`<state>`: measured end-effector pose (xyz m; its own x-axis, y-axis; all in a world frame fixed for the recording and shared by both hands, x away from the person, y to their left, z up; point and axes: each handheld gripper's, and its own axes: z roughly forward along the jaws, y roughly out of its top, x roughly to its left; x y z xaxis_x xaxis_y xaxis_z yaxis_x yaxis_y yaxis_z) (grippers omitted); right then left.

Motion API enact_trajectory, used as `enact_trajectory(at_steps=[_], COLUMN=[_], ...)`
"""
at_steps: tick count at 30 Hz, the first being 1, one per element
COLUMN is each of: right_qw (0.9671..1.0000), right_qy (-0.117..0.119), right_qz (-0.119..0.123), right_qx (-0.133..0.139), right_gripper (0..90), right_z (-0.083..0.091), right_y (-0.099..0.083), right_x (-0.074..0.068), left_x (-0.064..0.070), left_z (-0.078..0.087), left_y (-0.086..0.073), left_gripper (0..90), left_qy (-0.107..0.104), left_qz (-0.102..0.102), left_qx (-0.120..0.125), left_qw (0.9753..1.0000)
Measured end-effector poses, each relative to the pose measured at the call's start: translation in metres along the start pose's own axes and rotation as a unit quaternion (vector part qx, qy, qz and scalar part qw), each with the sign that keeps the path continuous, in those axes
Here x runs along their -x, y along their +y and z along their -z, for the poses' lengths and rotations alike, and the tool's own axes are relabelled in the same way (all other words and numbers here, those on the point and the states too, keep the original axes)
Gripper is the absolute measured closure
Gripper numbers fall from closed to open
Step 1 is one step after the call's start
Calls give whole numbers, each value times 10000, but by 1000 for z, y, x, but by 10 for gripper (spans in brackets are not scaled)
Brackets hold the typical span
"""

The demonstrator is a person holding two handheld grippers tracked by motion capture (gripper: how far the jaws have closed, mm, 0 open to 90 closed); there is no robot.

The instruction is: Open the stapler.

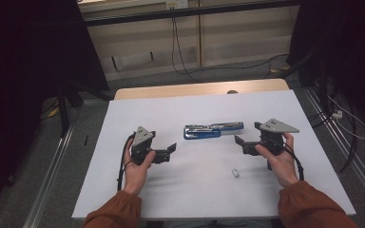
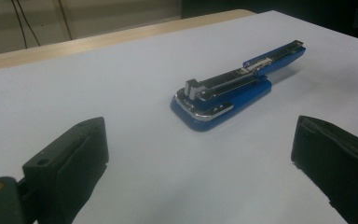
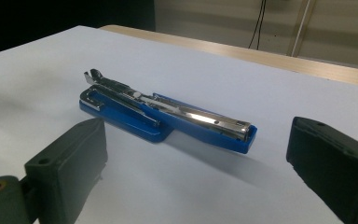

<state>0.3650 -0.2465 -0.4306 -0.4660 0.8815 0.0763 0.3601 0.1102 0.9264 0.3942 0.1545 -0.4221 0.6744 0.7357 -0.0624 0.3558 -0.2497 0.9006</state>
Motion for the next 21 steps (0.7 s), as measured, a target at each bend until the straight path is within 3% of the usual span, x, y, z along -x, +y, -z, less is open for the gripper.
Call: enact_trajectory(at_steps=[4,11,14,17,20,21], right_qw=[9999,9999,9999,9998,9998,9998], right_qy=[4,-93,-126,-162,-188,-169], right_qz=[-102,-34,-54,-24,54,45], right_qx=[57,75,84,89,57,24], right_gripper=[53,55,56,57,55,55], right_z=[6,19,22,26,31,32], right_y=[-2,-9,-12,-13,-16,-17], right_x=[-1,-3,-3,-5,-8,-9], left_x=[-1,1,1,1,3,3], left_z=[7,28,35,42,47,48], left_y=[-2,-8,-13,-17,-23,-24], left_gripper=[42,42,41,41,43,42], left_qy=[75,166,322,304,552,544], left_qz=[64,144,72,187,169,189], left_qx=[70,204,175,223,217,168], left_qw=[9999,9996,9993,9991,9981,9982])
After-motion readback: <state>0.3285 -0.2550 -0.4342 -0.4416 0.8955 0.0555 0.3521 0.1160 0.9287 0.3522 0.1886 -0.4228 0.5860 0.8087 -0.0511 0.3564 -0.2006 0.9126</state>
